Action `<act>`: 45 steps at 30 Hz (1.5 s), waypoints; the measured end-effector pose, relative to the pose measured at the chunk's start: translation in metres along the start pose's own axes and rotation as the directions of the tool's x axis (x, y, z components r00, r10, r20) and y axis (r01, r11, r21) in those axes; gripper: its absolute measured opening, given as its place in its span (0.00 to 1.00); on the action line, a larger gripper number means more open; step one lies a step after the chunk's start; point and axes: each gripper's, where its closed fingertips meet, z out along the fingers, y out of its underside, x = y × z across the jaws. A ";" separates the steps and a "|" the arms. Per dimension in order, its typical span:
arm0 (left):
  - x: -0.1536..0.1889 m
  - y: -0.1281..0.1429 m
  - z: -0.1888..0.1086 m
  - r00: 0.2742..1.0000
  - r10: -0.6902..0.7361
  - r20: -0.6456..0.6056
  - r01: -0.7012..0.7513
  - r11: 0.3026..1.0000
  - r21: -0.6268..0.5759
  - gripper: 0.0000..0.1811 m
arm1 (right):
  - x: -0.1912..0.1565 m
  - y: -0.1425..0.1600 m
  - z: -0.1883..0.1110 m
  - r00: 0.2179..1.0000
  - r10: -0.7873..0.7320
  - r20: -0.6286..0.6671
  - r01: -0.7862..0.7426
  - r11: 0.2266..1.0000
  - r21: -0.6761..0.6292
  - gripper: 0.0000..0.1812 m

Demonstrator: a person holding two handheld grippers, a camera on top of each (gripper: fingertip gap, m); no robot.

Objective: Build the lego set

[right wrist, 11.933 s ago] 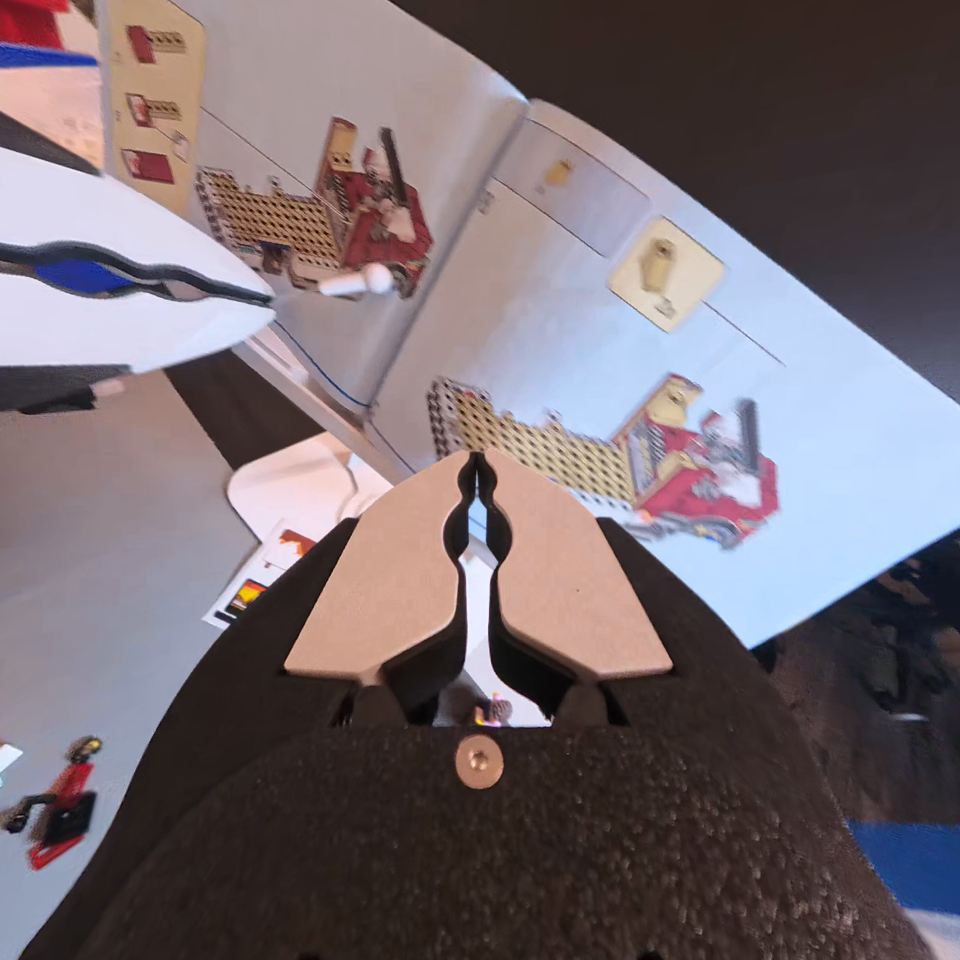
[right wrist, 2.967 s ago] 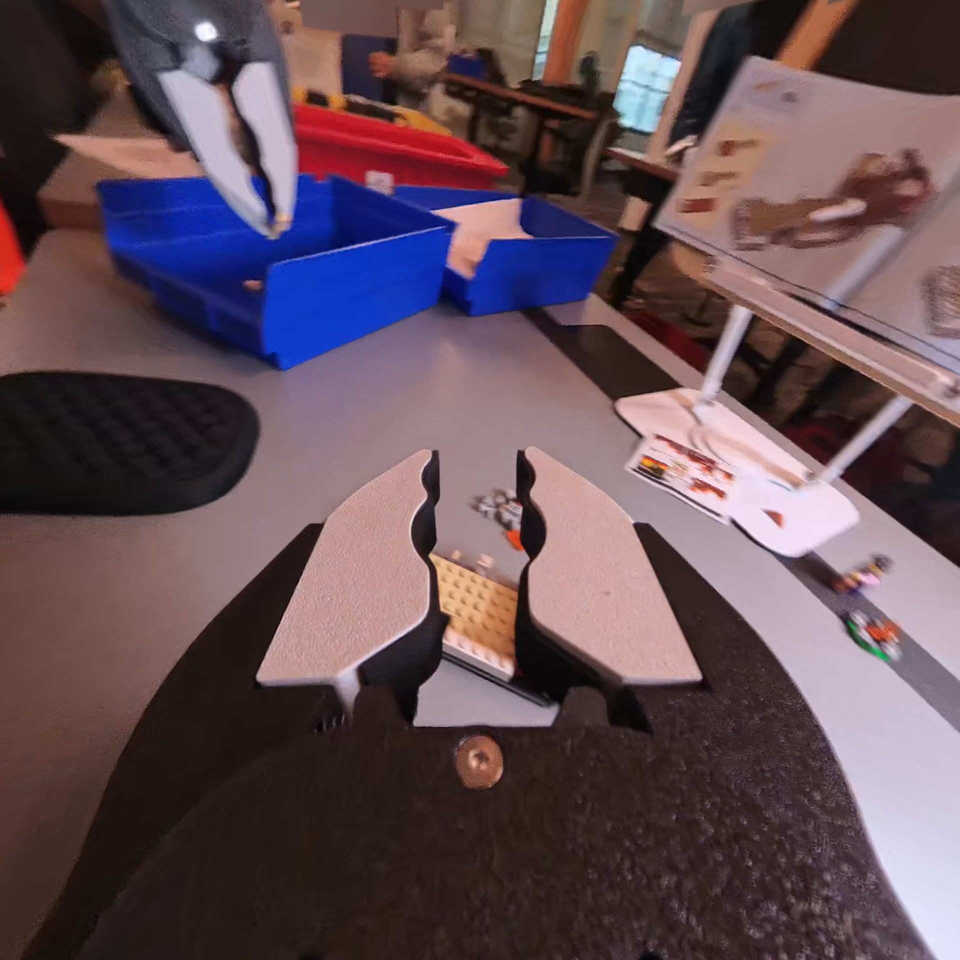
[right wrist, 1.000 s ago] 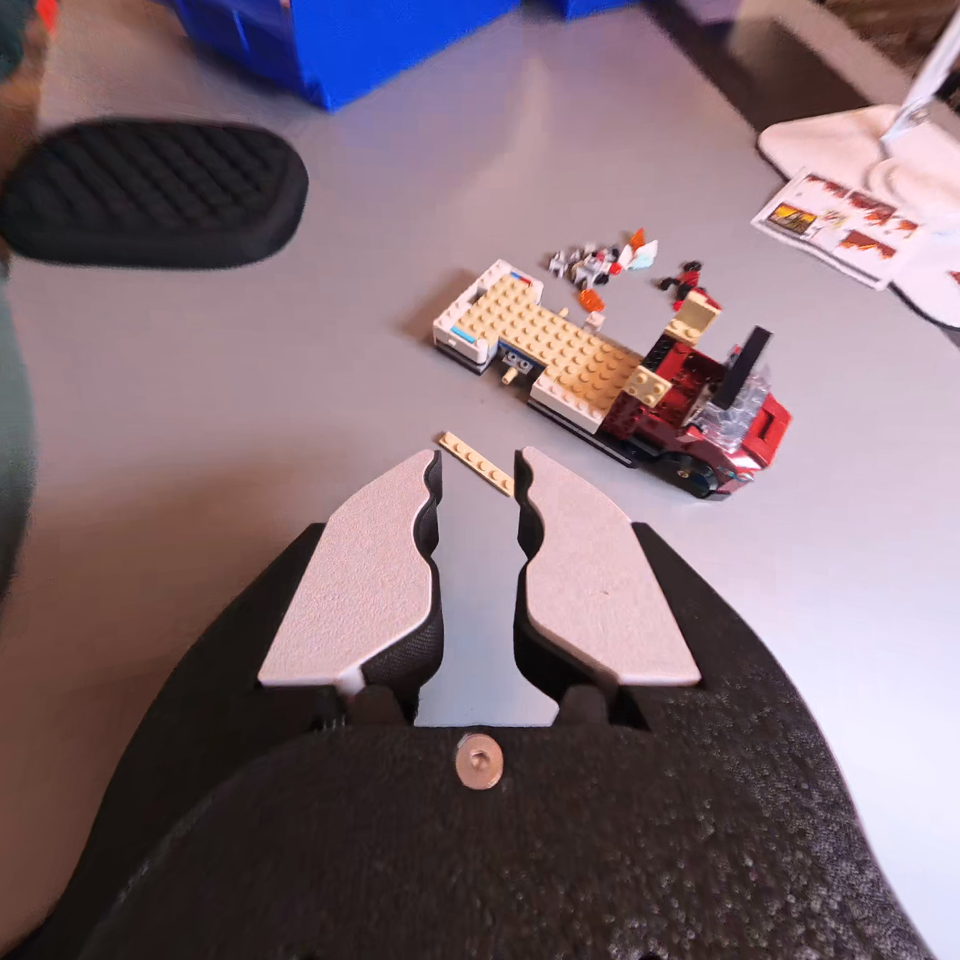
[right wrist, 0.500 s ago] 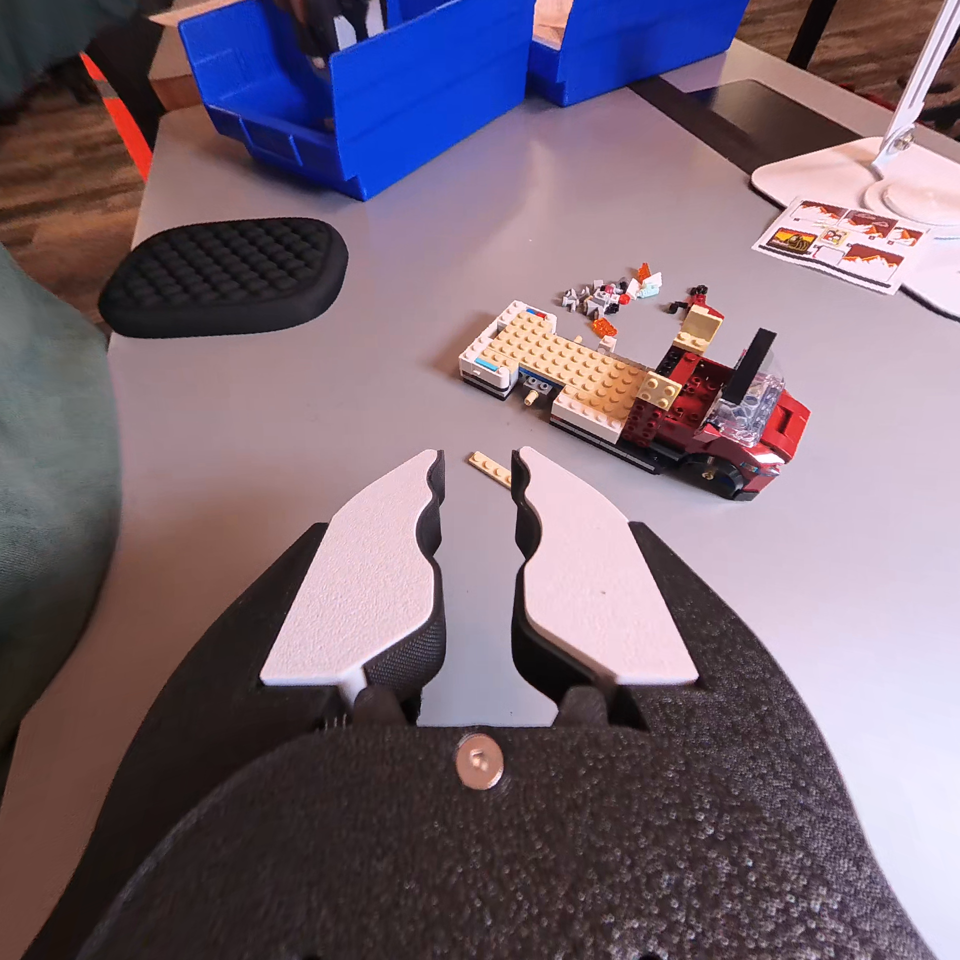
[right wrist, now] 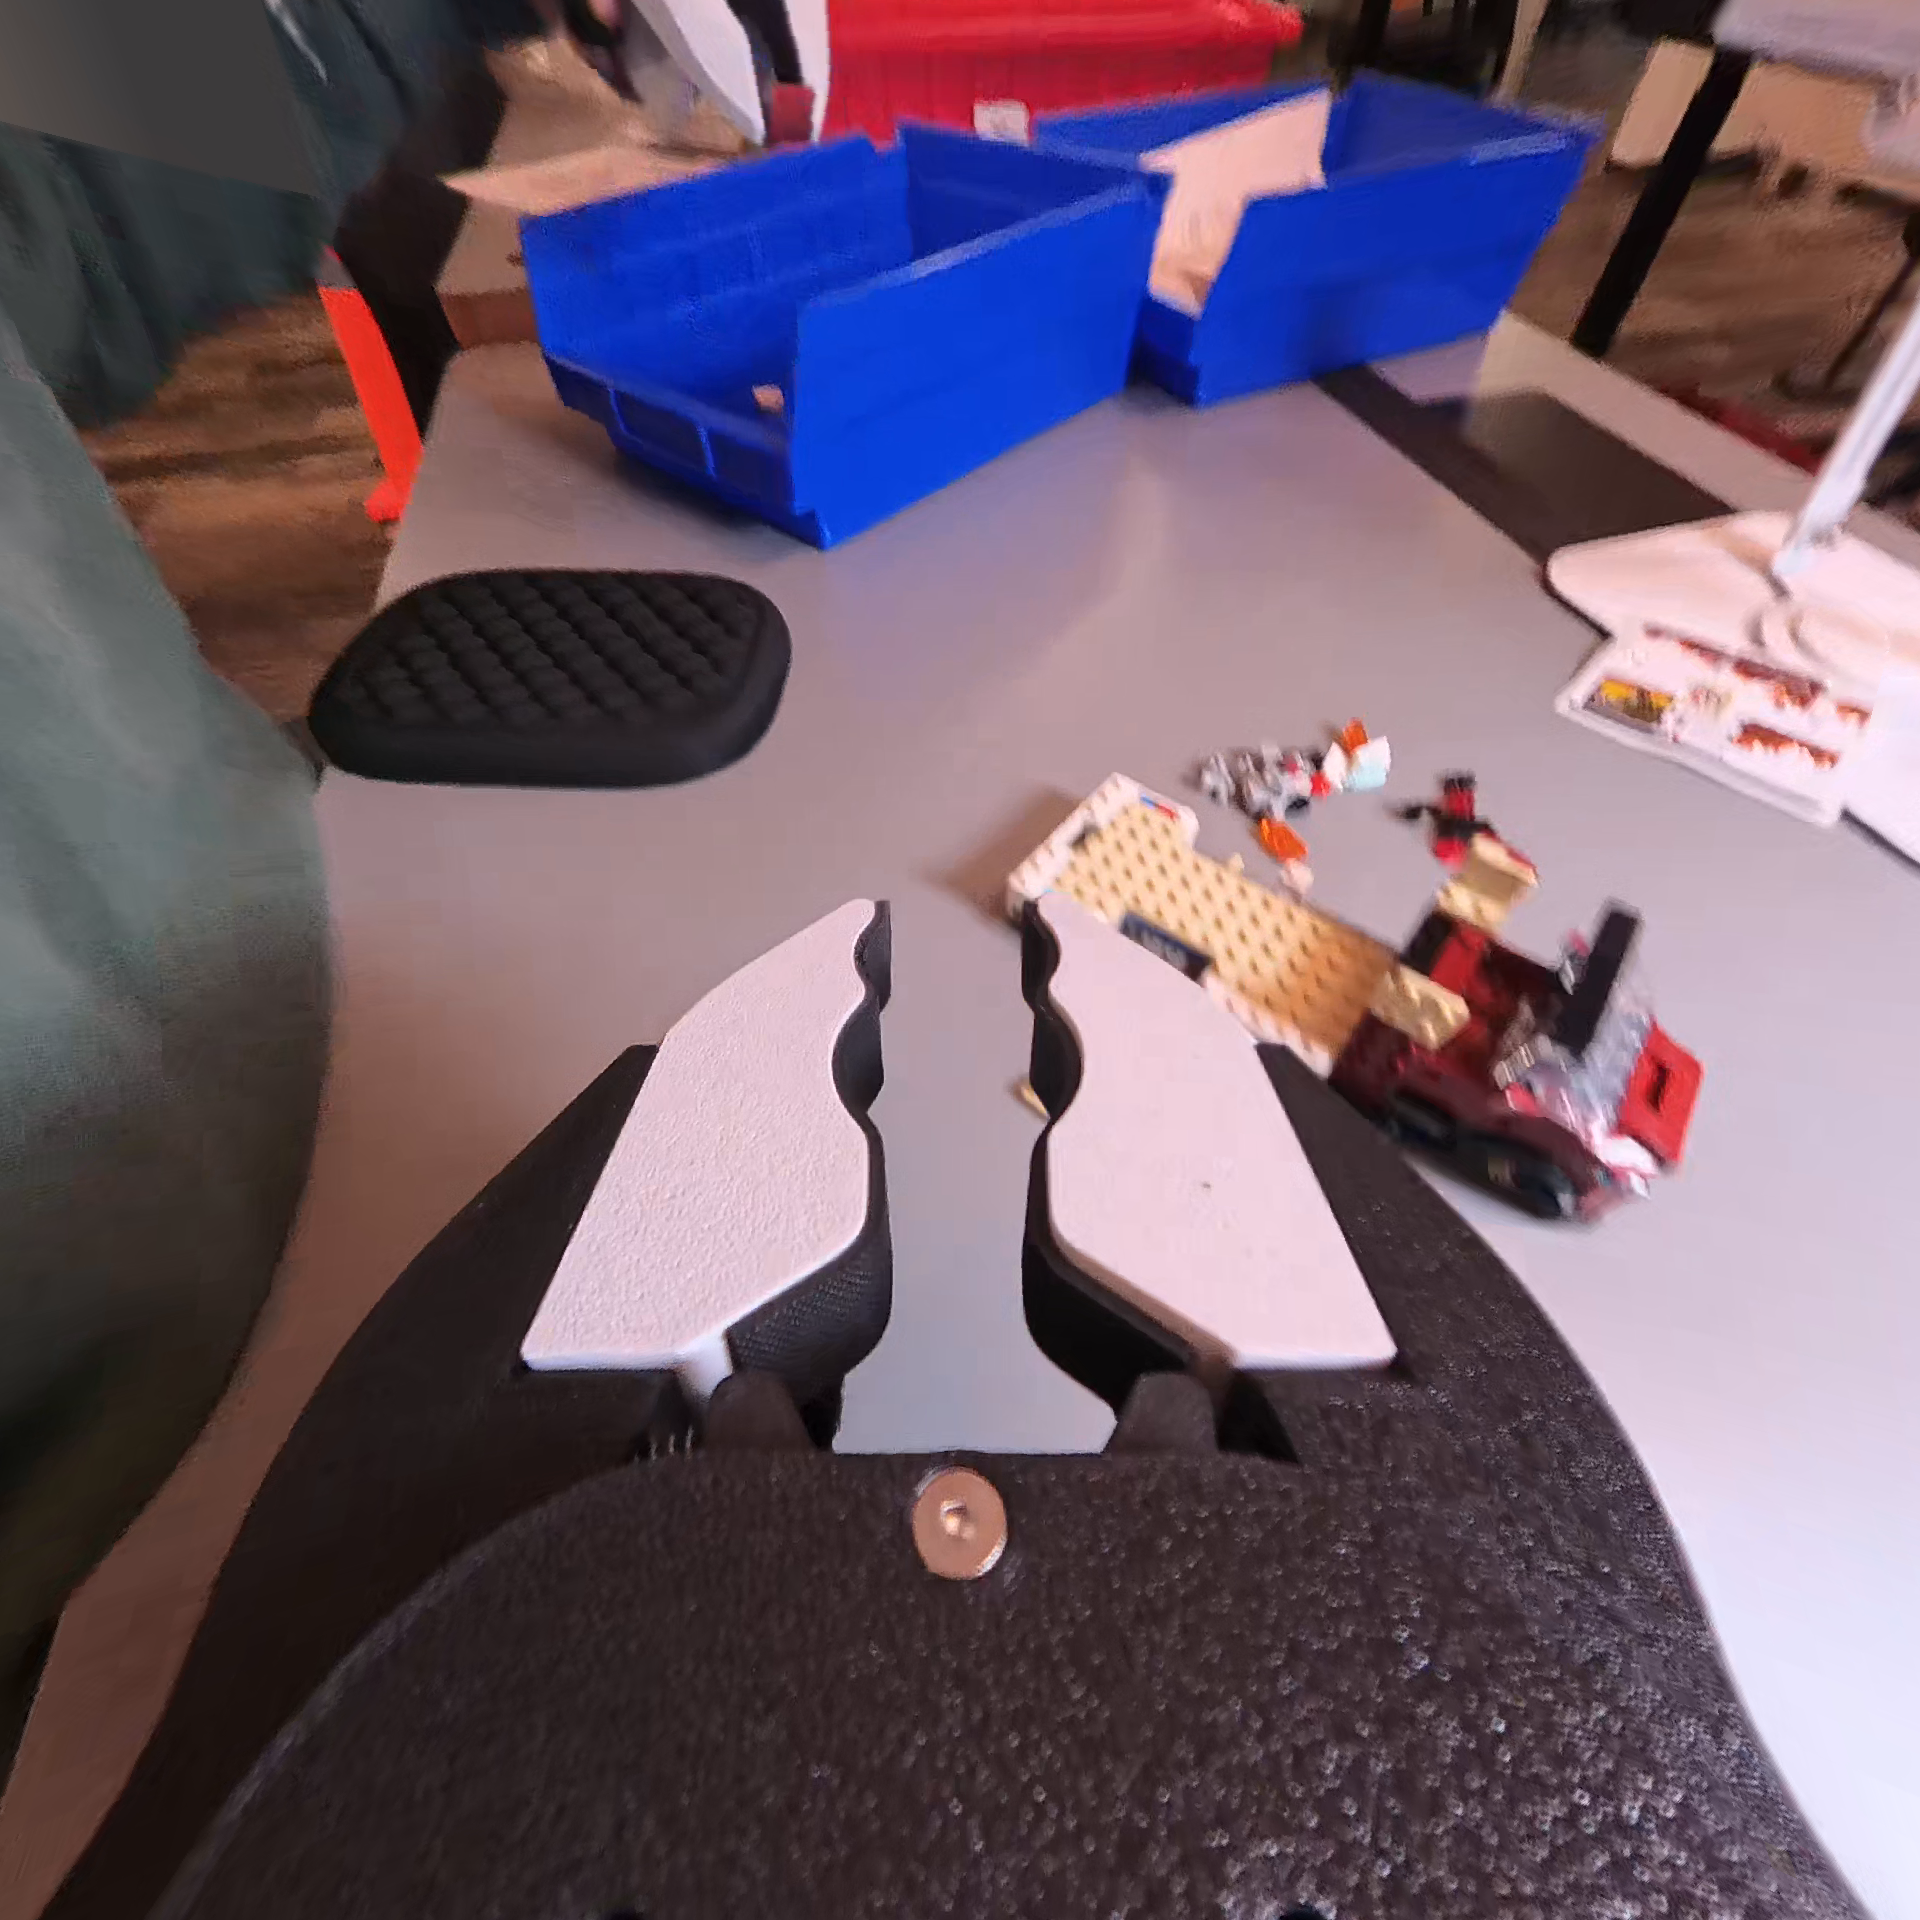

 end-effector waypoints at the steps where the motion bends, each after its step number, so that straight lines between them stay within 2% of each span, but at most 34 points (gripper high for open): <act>1: 0.025 -0.026 0.010 0.998 0.047 -0.047 -0.042 0.993 0.109 0.09 | -0.006 -0.010 0.006 1.000 -0.019 0.010 0.019 1.000 0.023 0.13; 3: 0.077 -0.068 0.035 0.974 0.143 -0.177 -0.081 0.944 0.319 0.09 | -0.020 -0.033 0.020 0.998 -0.044 0.032 0.042 0.996 0.084 0.13; 5: 0.117 -0.096 0.062 0.928 0.173 -0.331 0.004 0.881 0.474 0.09 | -0.035 -0.058 0.031 0.997 -0.032 0.073 0.020 0.986 0.164 0.13; 7: 0.138 -0.111 0.090 0.885 0.192 -0.424 0.077 0.838 0.540 0.09 | -0.050 -0.083 0.037 0.987 0.035 0.158 -0.072 0.968 0.239 0.14; 9: 0.148 -0.121 0.114 0.861 0.217 -0.461 0.107 0.807 0.581 0.09 | -0.061 -0.101 0.038 0.962 0.106 0.253 -0.179 0.943 0.282 0.16; 12: 0.153 -0.132 0.136 0.849 0.238 -0.472 0.103 0.801 0.590 0.09 | -0.062 -0.104 0.039 0.950 0.151 0.274 -0.229 0.933 0.279 0.17; 17: 0.155 -0.139 0.146 0.851 0.271 -0.450 0.046 0.815 0.577 0.09 | -0.053 -0.100 0.028 0.956 0.159 0.245 -0.232 0.925 0.302 0.15; 20: 0.154 -0.138 0.150 0.855 0.281 -0.435 0.013 0.828 0.560 0.09 | -0.049 -0.102 0.019 0.954 0.165 0.249 -0.246 0.909 0.338 0.13; 25: 0.158 -0.134 0.159 0.863 0.290 -0.413 -0.027 0.844 0.536 0.09 | -0.052 -0.097 0.024 0.965 0.122 0.234 -0.192 0.933 0.304 0.09; 30: 0.153 -0.128 0.162 0.878 0.259 -0.404 -0.008 0.850 0.526 0.10 | -0.050 -0.090 0.027 0.971 0.103 0.214 -0.158 0.952 0.261 0.09; 32: 0.144 -0.122 0.159 0.903 0.240 -0.357 -0.029 0.862 0.506 0.18 | -0.044 -0.081 0.022 0.978 0.080 0.192 -0.116 0.975 0.189 0.09; 34: 0.129 -0.117 0.144 0.935 0.217 -0.279 -0.048 0.861 0.506 0.19 | -0.032 -0.047 0.020 0.988 0.068 0.138 -0.062 0.997 -0.046 0.09; 36: 0.113 -0.112 0.125 0.963 0.180 -0.198 -0.056 0.859 0.509 0.18 | -0.012 0.003 0.017 0.999 0.036 0.041 -0.022 0.947 -0.320 0.09; 38: 0.097 -0.105 0.108 0.982 0.139 -0.127 -0.057 0.862 0.503 0.17 | -0.005 0.043 0.016 0.998 0.062 0.007 -0.050 0.865 -0.500 0.09; 41: 0.080 -0.094 0.086 0.995 0.090 -0.037 -0.059 0.861 0.504 0.17 | -0.002 0.076 0.020 0.995 0.096 -0.039 -0.100 0.776 -0.623 0.09; 45: 0.061 -0.080 0.060 0.998 0.004 0.055 -0.032 0.850 0.527 0.16 | 0.007 0.097 0.024 0.990 0.085 -0.113 -0.140 0.717 -0.683 0.09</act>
